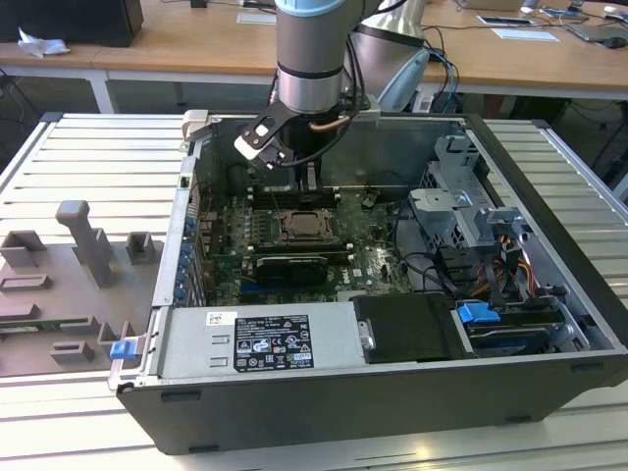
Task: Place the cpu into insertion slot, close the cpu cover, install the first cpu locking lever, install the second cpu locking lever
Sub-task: 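Install the first cpu locking lever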
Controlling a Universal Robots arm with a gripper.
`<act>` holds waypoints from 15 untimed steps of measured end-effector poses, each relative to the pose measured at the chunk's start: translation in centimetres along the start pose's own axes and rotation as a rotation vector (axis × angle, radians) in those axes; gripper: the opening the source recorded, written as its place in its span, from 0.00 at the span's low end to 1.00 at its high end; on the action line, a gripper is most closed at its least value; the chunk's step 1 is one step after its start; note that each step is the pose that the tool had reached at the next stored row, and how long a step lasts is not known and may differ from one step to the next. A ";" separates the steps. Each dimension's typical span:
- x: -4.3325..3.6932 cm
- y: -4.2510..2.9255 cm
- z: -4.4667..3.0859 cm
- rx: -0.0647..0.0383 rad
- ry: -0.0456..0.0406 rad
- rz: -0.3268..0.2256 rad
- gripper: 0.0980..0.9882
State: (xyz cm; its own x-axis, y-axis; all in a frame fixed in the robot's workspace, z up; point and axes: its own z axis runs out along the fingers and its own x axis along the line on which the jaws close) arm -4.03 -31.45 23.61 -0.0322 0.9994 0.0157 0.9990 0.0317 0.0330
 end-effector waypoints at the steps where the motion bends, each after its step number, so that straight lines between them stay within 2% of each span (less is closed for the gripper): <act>1: 0.00 0.00 -0.15 0.000 -0.0002 0.000 0.01; 6: 0.02 0.04 -1.40 0.000 -0.0001 0.000 0.01; 9: 0.04 0.09 -2.65 0.000 -0.0001 0.000 0.01; 11: 0.06 0.12 -3.77 0.000 -0.0001 0.000 0.01; 15: 0.07 0.15 -4.71 0.000 -0.0002 0.000 0.01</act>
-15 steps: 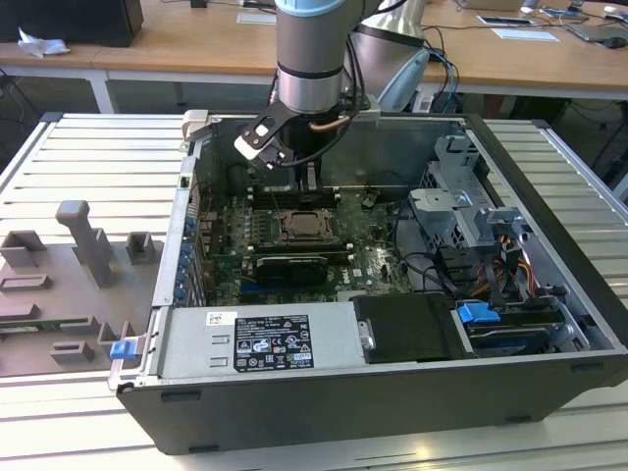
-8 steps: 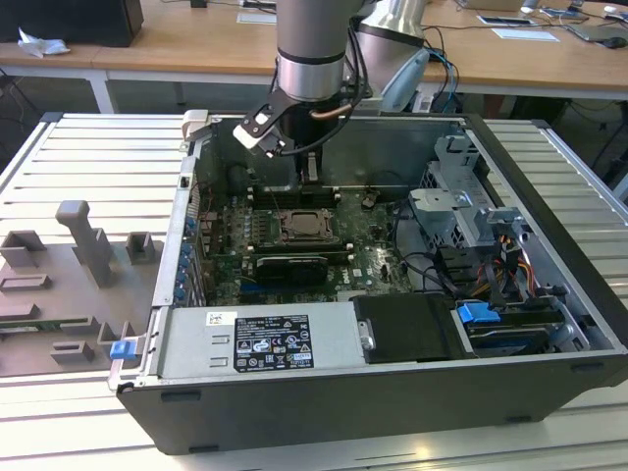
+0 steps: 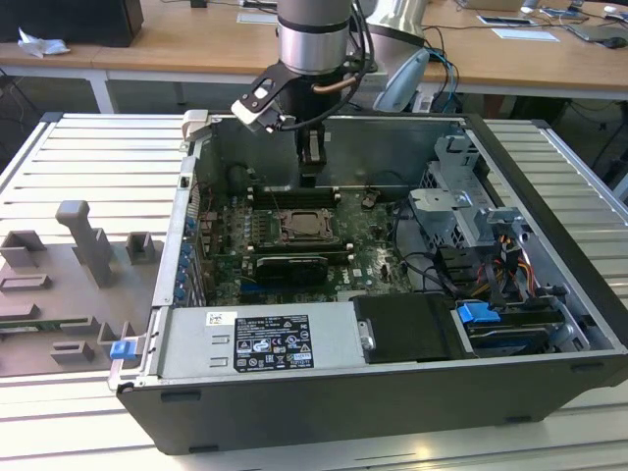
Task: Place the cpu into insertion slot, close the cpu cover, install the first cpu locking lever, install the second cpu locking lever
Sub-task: 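Install the first cpu locking lever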
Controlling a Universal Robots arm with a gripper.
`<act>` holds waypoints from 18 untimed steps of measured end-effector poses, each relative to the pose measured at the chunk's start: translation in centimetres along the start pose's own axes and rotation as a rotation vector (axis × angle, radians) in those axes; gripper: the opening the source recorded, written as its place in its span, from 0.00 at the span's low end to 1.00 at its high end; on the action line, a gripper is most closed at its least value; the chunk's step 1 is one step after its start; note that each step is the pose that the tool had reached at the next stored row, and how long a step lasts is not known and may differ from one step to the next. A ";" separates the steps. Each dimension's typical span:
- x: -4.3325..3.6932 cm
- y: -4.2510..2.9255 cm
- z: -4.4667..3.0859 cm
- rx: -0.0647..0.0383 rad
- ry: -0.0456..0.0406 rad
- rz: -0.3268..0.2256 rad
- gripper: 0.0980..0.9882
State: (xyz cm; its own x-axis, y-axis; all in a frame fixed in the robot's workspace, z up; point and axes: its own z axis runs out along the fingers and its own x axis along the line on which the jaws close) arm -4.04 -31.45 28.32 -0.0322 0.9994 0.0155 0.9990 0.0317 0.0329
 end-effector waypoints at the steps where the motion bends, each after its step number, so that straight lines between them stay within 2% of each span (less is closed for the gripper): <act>1: 0.00 0.01 -0.20 0.000 0.0001 0.000 0.01; 6: 0.01 0.01 -0.22 0.001 0.0020 -0.060 0.01; 18: 0.00 -0.01 0.01 0.005 0.0095 -0.298 0.01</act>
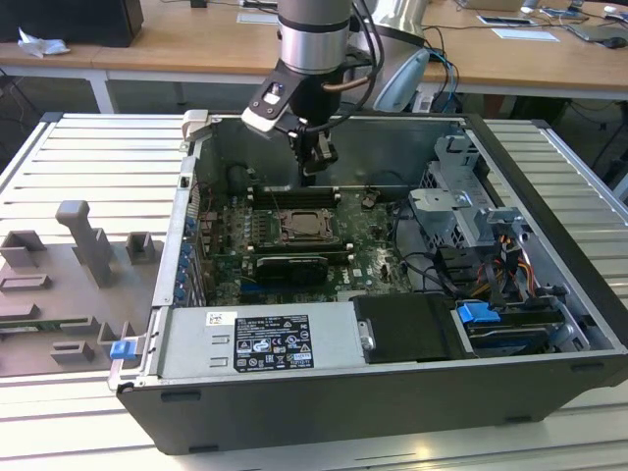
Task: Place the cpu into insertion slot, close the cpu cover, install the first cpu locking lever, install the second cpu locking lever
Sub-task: 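Install the first cpu locking lever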
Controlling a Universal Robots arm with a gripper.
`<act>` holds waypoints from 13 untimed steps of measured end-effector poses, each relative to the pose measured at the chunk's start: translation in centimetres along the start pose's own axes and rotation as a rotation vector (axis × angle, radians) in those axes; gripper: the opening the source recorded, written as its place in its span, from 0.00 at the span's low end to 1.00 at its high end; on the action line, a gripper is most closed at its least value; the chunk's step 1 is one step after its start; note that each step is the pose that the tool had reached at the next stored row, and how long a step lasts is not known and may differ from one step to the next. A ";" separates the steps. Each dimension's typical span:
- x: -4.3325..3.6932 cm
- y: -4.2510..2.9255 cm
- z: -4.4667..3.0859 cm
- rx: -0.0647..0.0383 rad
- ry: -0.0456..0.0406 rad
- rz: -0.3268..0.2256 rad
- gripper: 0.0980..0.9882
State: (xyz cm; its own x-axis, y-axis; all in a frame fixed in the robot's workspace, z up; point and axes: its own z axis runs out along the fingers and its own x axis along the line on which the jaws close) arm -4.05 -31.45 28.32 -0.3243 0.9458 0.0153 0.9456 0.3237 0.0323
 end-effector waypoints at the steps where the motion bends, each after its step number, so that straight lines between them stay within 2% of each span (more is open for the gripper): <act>1: 0.00 0.00 0.00 0.000 0.0006 -0.018 0.01; 4: 0.00 0.00 0.01 0.002 0.0033 -0.102 0.01; 9: 0.00 0.00 0.01 0.003 0.0061 -0.187 0.01; 13: 0.00 0.00 0.01 0.004 0.0090 -0.277 0.01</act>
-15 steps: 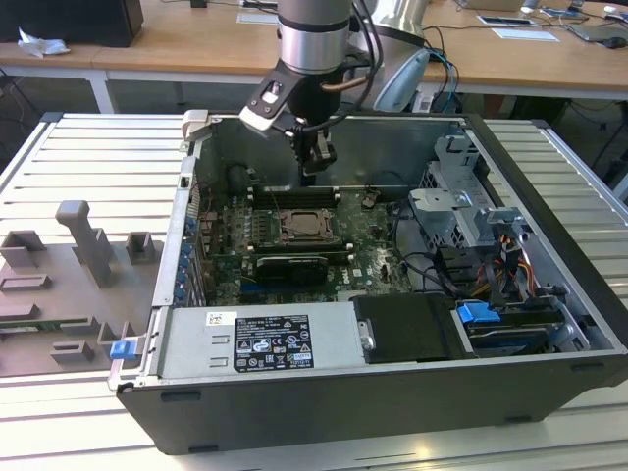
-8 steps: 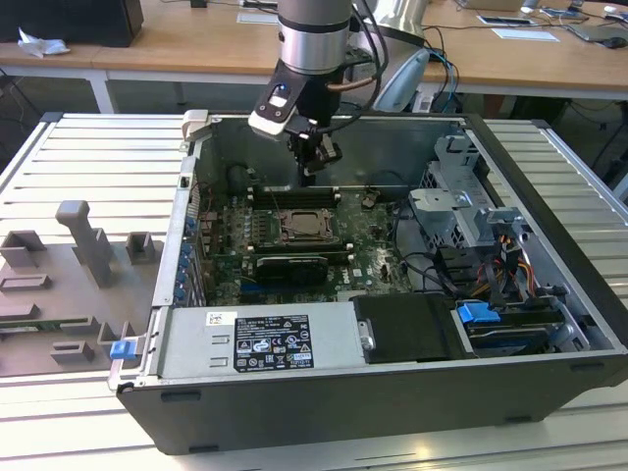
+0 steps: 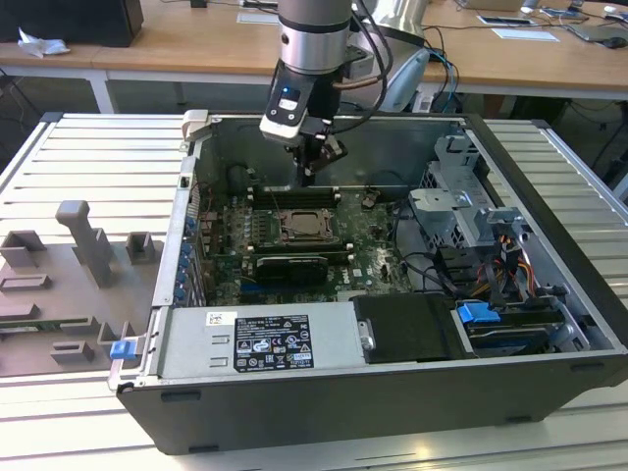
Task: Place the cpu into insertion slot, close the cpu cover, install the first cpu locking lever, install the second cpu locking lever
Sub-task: 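Install the first cpu locking lever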
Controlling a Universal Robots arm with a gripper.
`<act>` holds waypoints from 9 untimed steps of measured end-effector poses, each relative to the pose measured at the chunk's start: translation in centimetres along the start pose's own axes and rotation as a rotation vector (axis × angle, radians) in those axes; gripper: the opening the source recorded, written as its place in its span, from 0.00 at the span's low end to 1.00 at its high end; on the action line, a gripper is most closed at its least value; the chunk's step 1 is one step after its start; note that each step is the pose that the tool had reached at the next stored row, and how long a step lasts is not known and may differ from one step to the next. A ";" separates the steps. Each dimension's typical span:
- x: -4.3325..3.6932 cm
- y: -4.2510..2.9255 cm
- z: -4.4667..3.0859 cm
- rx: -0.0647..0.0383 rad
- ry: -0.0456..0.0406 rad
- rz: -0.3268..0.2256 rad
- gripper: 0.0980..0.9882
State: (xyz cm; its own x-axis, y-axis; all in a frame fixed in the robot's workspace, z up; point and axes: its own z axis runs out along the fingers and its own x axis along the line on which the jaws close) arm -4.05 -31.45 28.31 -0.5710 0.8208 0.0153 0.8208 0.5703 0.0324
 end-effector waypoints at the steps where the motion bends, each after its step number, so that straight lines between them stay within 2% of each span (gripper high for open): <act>1: 0.00 0.00 0.00 0.000 0.0005 -0.015 0.01; 9: 0.00 0.00 0.00 0.002 0.0034 -0.108 0.01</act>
State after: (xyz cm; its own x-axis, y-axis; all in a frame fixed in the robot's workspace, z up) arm -4.05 -31.45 28.31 -0.6558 0.7548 0.0152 0.7548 0.6552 0.0323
